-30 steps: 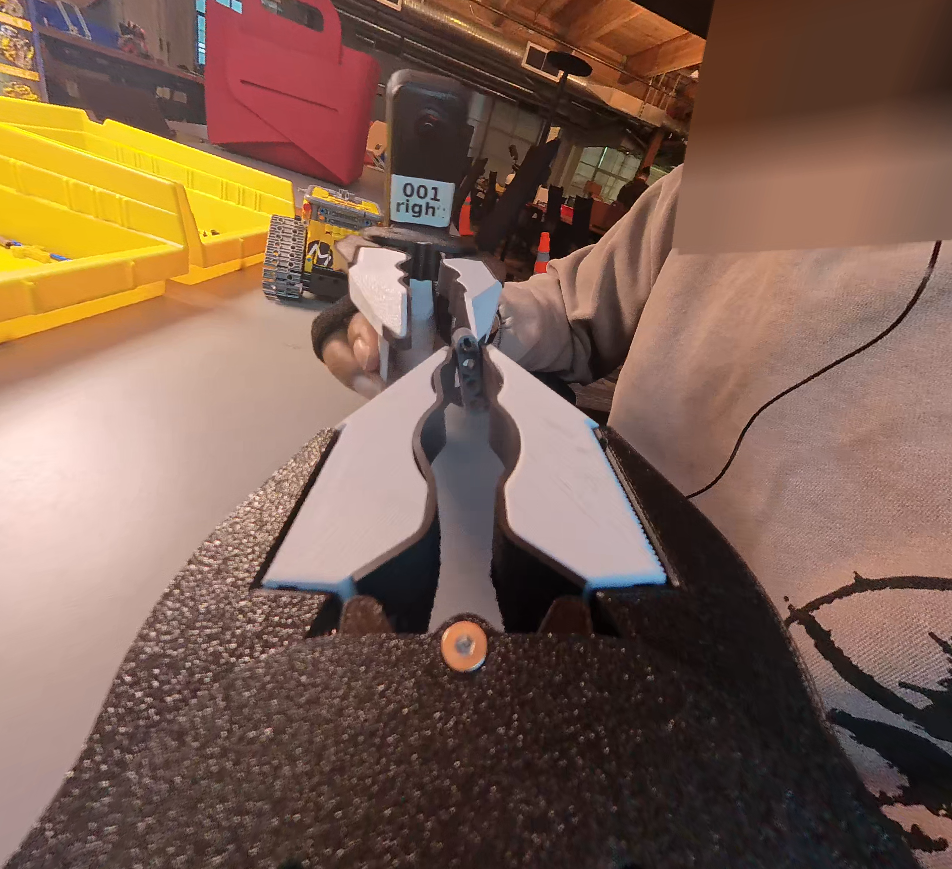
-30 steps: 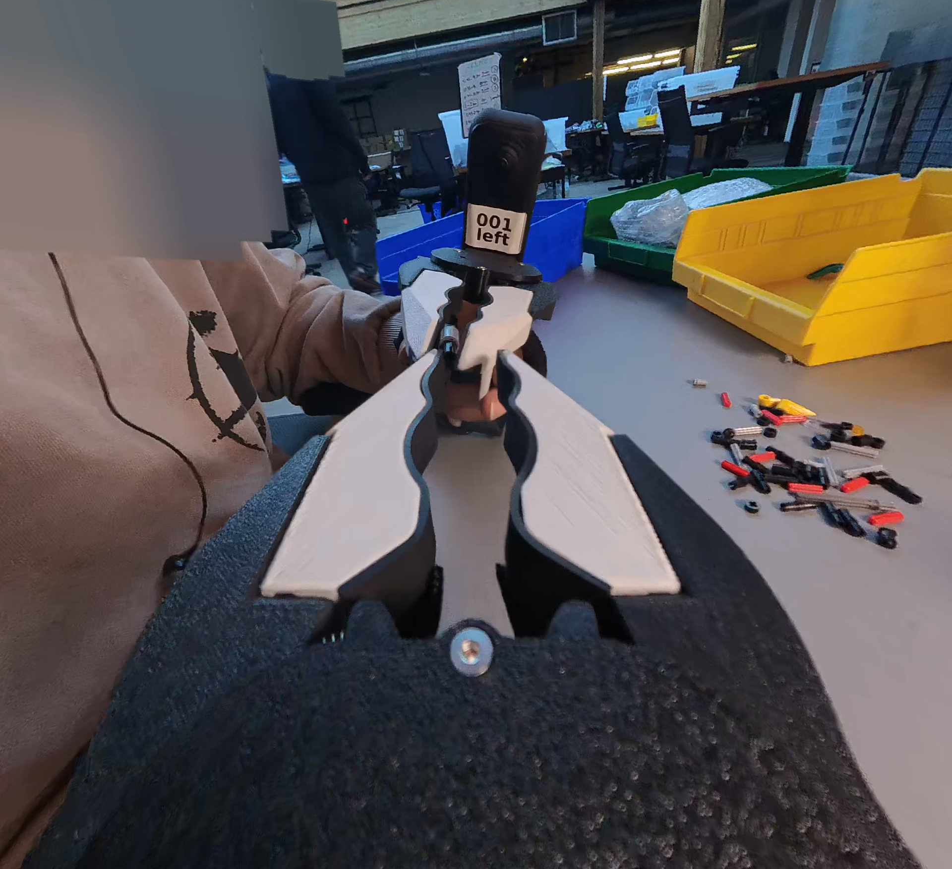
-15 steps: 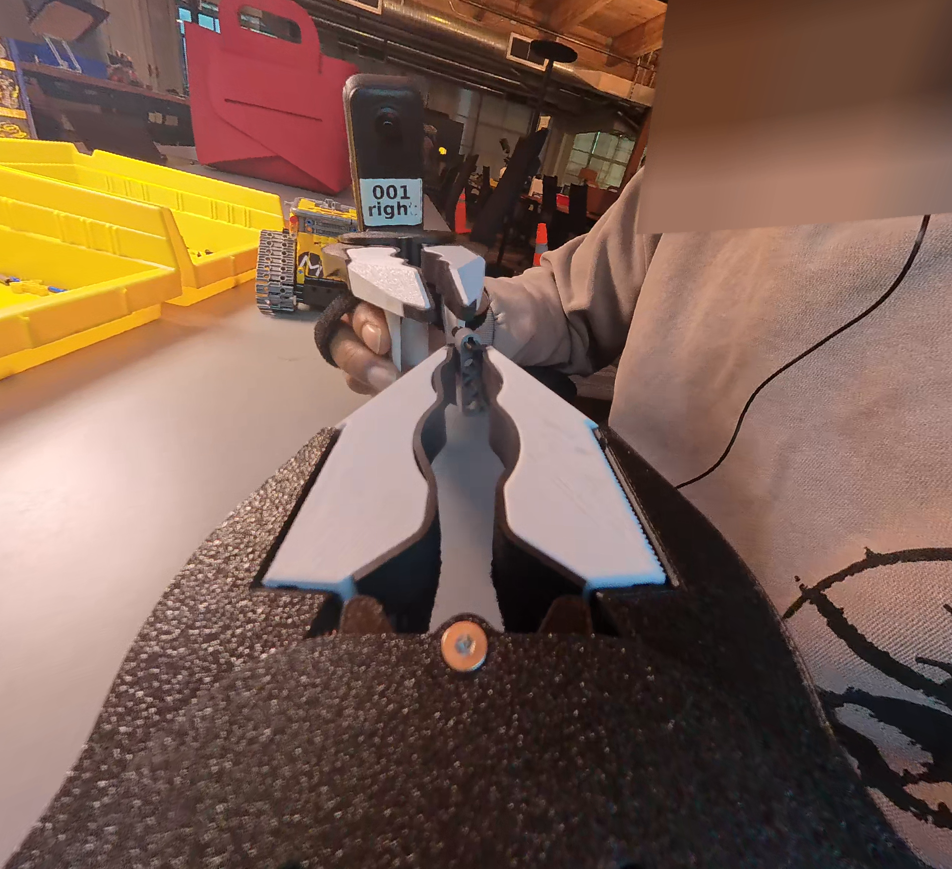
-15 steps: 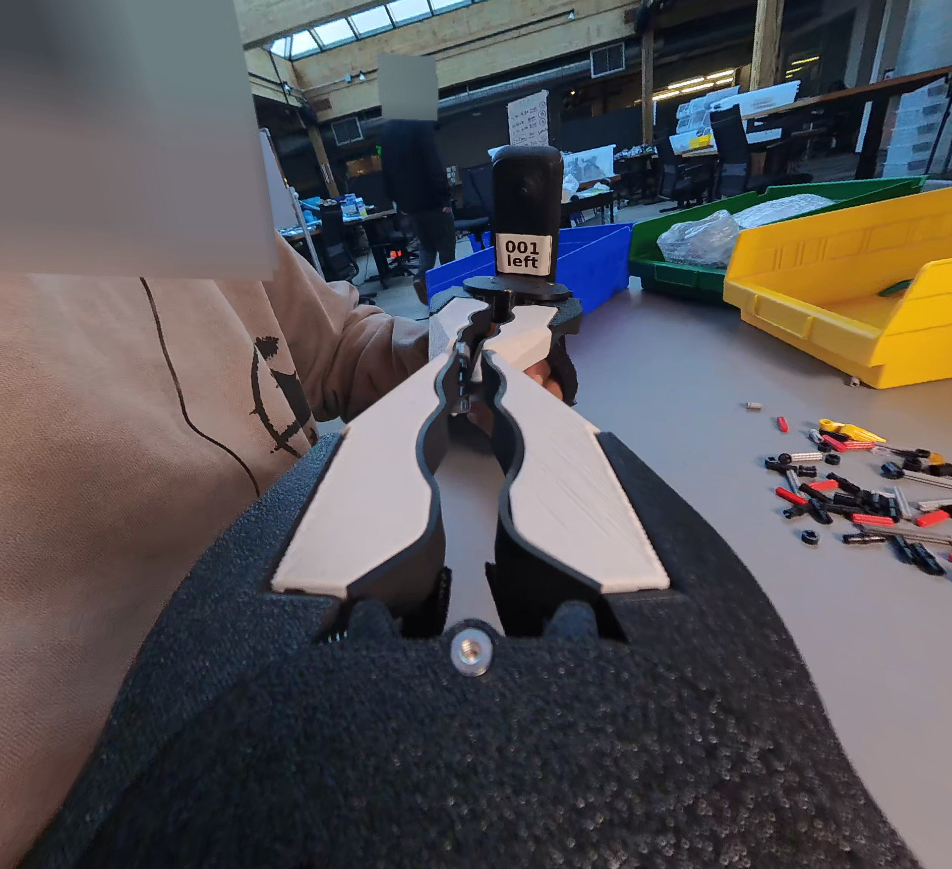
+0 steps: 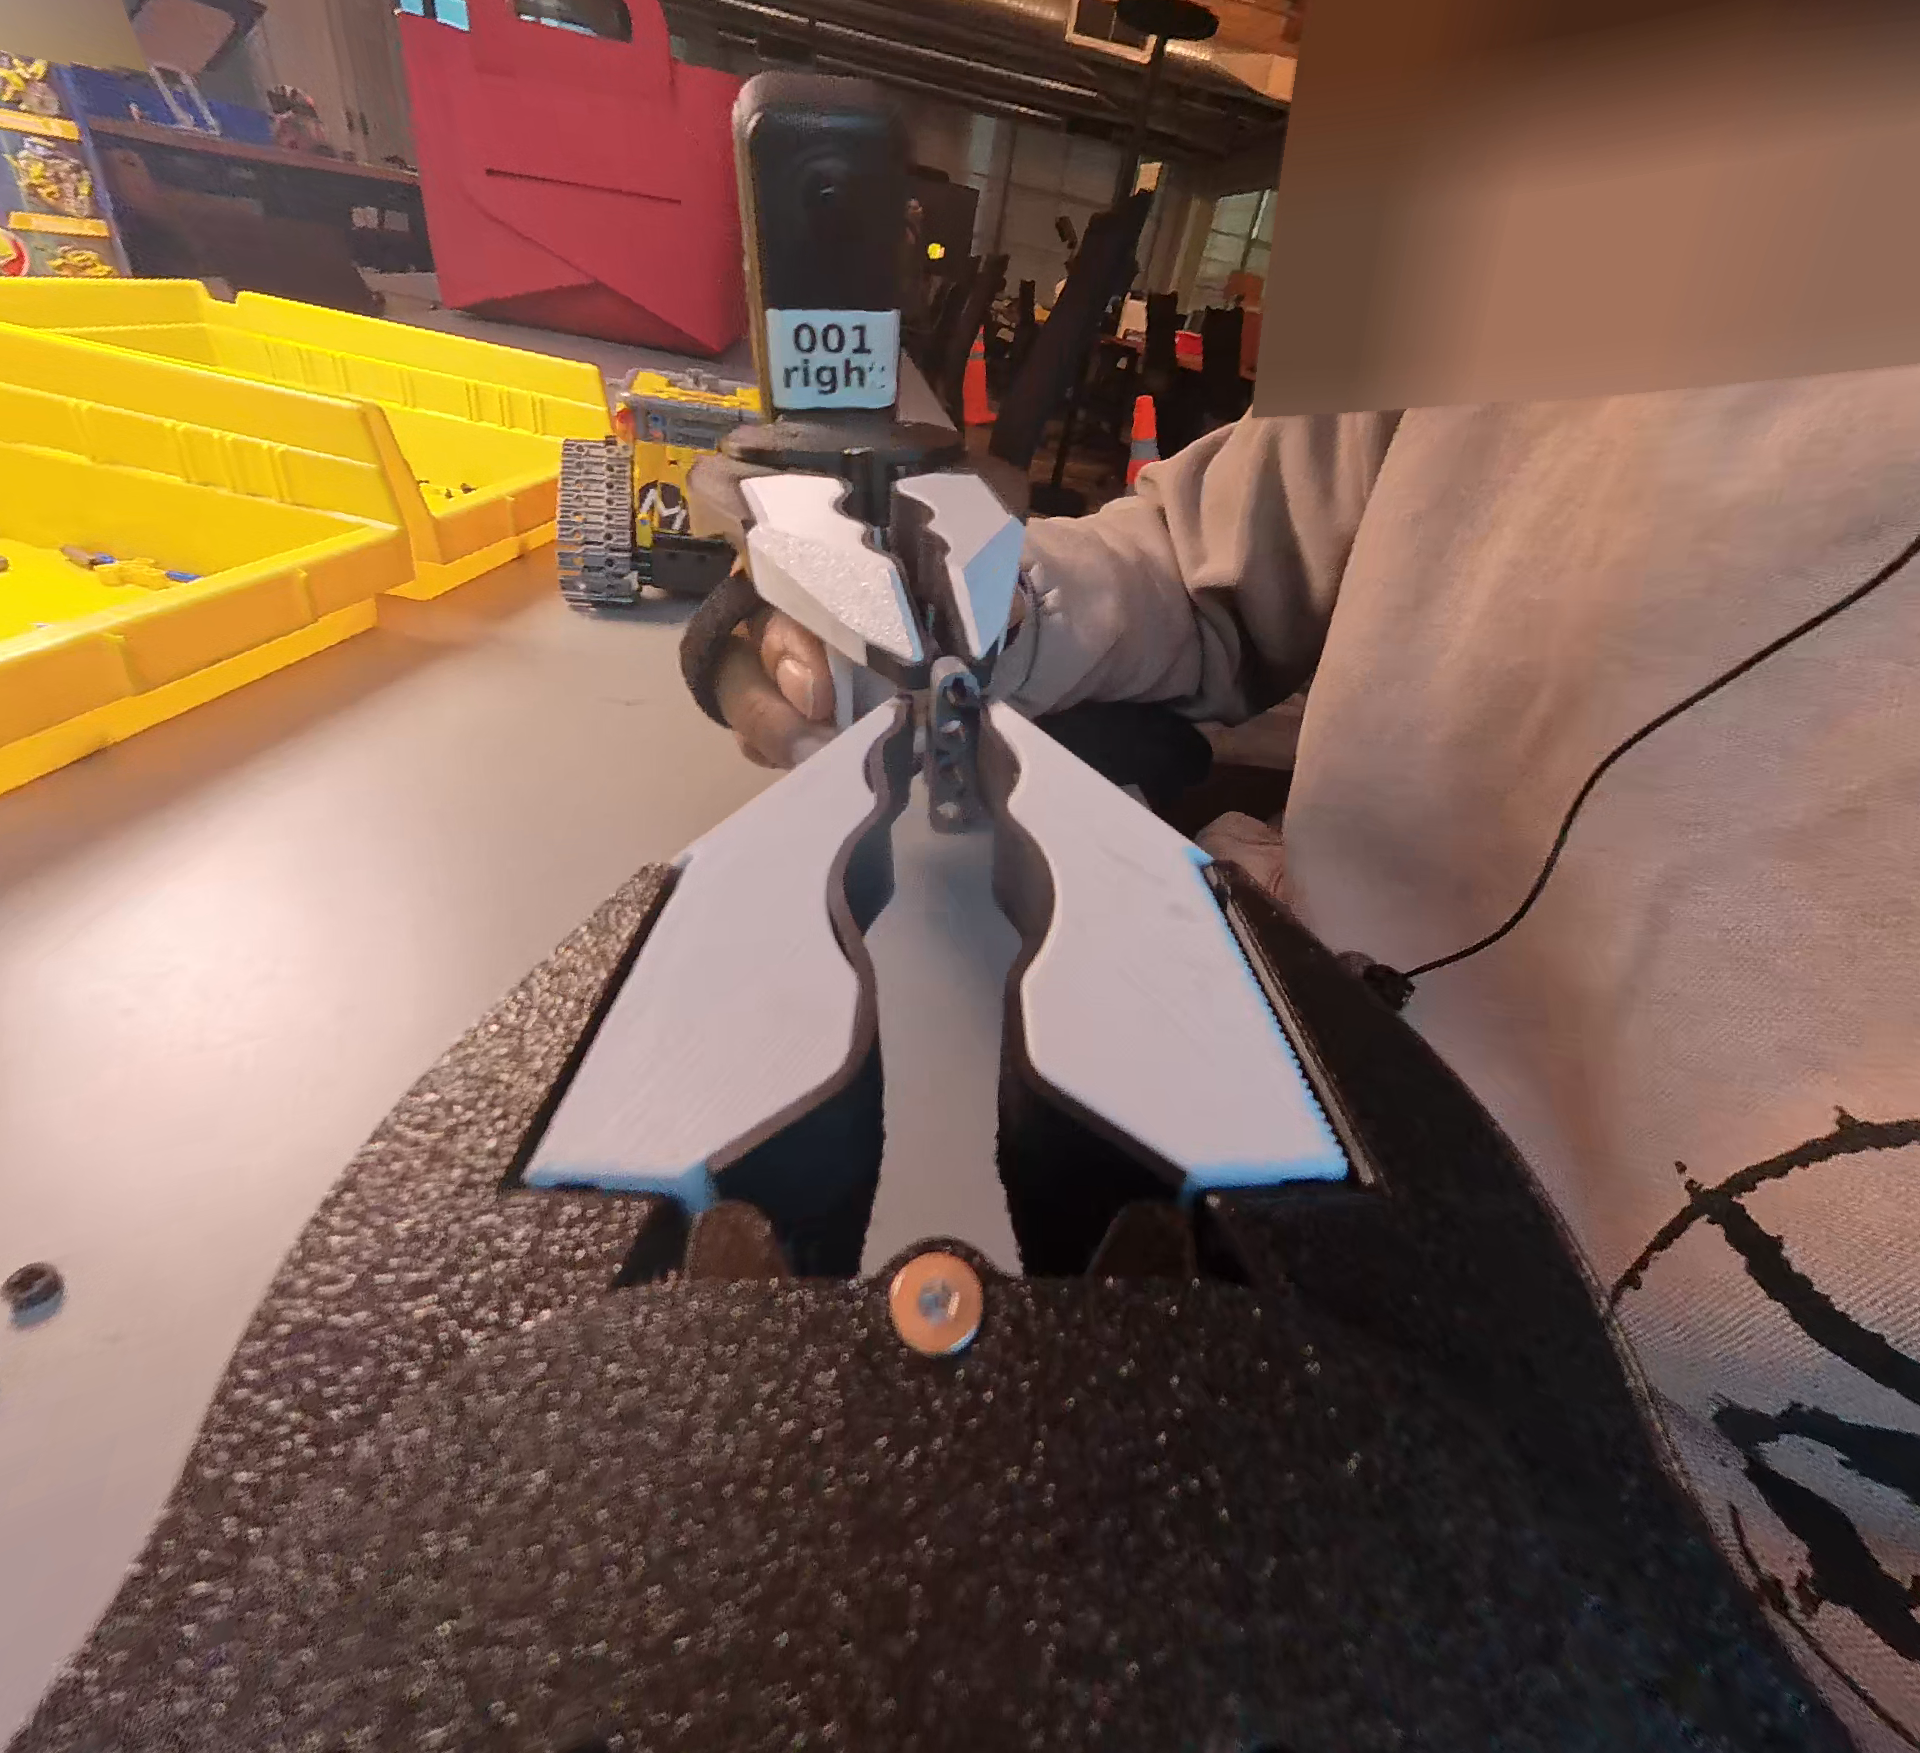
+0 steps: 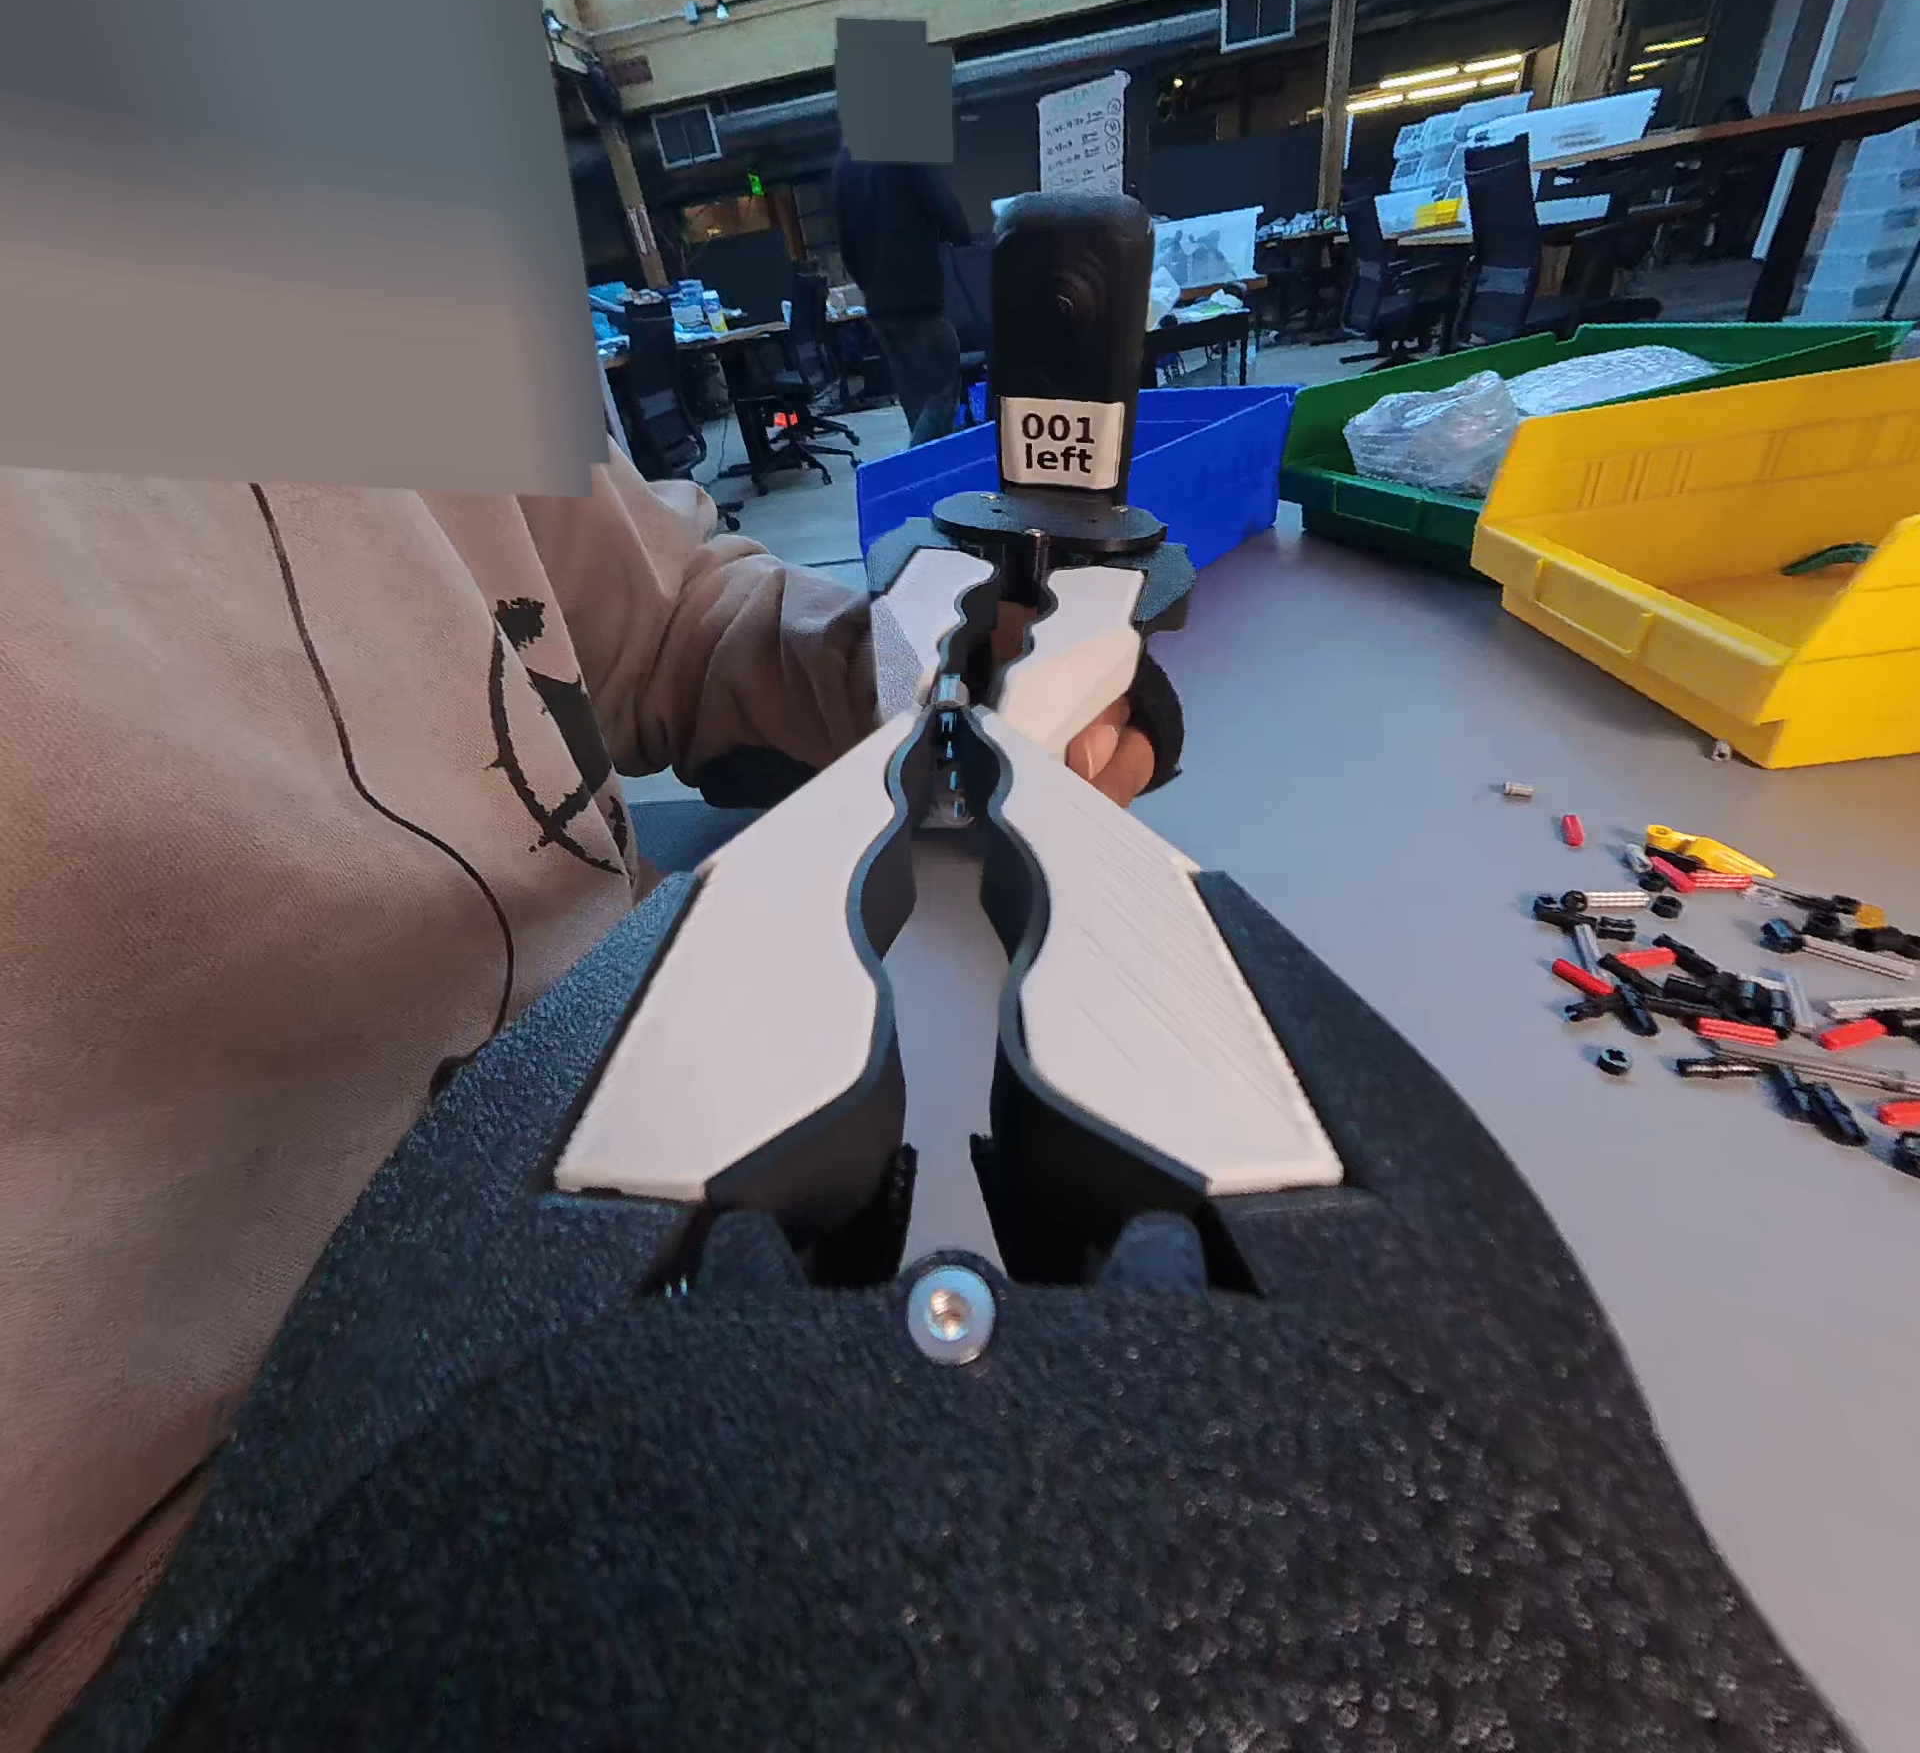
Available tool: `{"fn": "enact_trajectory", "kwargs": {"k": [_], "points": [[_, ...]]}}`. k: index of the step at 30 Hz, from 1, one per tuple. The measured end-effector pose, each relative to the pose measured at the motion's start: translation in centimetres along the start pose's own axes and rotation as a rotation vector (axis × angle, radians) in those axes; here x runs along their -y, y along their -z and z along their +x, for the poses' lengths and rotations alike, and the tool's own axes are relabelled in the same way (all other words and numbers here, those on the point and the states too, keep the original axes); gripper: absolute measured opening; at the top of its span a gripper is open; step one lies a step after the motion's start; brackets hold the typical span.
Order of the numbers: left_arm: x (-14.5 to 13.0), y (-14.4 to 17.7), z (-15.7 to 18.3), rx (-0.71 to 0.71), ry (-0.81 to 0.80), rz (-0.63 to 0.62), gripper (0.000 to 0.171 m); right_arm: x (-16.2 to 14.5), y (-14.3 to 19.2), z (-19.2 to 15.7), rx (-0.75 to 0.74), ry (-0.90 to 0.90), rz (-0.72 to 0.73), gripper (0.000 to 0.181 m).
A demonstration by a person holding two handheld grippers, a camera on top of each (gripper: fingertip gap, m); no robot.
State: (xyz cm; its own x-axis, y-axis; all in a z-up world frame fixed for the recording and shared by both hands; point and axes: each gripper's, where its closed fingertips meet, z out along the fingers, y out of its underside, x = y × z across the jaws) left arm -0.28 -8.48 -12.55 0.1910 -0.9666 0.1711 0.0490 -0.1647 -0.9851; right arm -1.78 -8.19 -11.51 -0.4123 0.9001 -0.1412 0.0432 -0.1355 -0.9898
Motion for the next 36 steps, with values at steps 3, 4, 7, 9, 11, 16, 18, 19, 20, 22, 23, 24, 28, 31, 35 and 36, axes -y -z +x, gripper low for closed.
{"fn": "enact_trajectory", "kwargs": {"k": [3,4,7,9,11,16,18,19,20,22,23,24,28,31,35,36], "points": [[-0.5,0.1,-0.1,0.022,-0.034,-0.041,0.008,-0.3,0.1,0.2,-0.018,0.030,-0.039,0.002],[-0.7,0.1,-0.2,0.033,-0.046,-0.056,0.008,-0.6,0.1,0.2,-0.024,0.044,-0.054,0.002],[-0.9,0.2,-0.4,0.058,-0.086,-0.081,0.007,-0.8,0.1,0.4,-0.037,0.052,-0.066,0.003],[-0.8,0.2,-0.3,0.067,-0.115,-0.079,0.007,-0.7,0.0,0.3,-0.041,0.057,-0.064,0.003],[-0.4,0.2,-0.1,0.057,-0.117,-0.053,0.007,-0.4,-0.1,0.0,-0.031,0.054,-0.047,0.003],[1.2,0.4,-0.3,0.096,-0.150,0.007,0.007,0.8,0.0,0.2,-0.040,0.052,0.007,0.002],[2.2,0.5,-0.5,0.117,-0.164,0.029,0.007,1.6,0.2,0.4,-0.041,0.052,0.039,0.001],[2.5,0.5,-0.6,0.126,-0.173,0.029,0.007,1.8,0.4,0.4,-0.036,0.051,0.046,0.001],[2.8,0.5,-0.6,0.129,-0.173,0.033,0.007,2.0,0.5,0.5,-0.031,0.051,0.053,0.001],[3.0,0.5,-0.4,0.119,-0.160,0.039,0.007,2.2,0.5,0.3,-0.020,0.058,0.050,0.001],[3.1,0.6,-0.3,0.118,-0.158,0.044,0.007,2.2,0.5,0.2,-0.019,0.059,0.051,0.001],[3.2,0.6,-0.2,0.117,-0.155,0.049,0.006,2.3,0.4,0.1,-0.015,0.050,0.057,0.001],[3.7,0.8,-0.1,0.109,-0.154,0.058,0.006,2.4,0.3,0.0,0.008,-0.008,0.090,0.001],[3.7,1.0,0.1,0.099,-0.133,0.074,0.006,2.1,0.0,-0.2,0.032,-0.050,0.110,0.001],[3.8,1.1,0.1,0.099,-0.123,0.081,0.005,1.8,-0.1,-0.1,0.039,-0.059,0.108,0.001],[3.8,1.1,0.1,0.098,-0.119,0.084,0.004,1.8,-0.1,-0.1,0.038,-0.059,0.107,0.001]]}}
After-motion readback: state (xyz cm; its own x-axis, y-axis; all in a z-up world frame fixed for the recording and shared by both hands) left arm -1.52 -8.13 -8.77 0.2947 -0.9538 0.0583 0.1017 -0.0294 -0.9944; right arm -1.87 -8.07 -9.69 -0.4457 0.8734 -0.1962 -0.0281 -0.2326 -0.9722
